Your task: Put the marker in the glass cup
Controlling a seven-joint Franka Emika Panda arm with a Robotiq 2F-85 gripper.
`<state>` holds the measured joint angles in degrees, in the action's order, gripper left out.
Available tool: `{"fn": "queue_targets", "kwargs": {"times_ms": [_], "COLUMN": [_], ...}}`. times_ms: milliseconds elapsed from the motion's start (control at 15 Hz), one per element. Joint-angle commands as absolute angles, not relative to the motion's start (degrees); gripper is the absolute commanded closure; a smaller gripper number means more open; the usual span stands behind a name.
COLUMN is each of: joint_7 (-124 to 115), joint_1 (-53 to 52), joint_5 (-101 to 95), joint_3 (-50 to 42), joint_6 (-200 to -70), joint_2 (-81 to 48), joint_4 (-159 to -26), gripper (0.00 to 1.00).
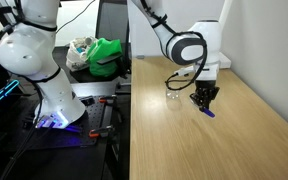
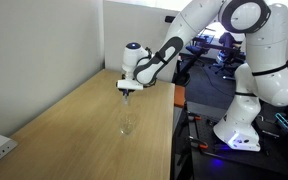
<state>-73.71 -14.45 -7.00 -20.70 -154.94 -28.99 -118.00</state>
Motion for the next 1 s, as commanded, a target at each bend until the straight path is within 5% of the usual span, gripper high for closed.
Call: {"fn": "queue_targets", "kwargs": {"times_ms": [0,933], "joint_7": [-78.3,-106.8], "joint_1": [-15.8,-20.6], "joint_5": [-10.5,-37.8], "joint_3": [-21.4,-25.0], "joint_6": [-155.9,-154.5], "joint_2": [-26.4,-20.1], "joint_4": [-119.0,-119.0], "gripper": [0.94,0.94]}}
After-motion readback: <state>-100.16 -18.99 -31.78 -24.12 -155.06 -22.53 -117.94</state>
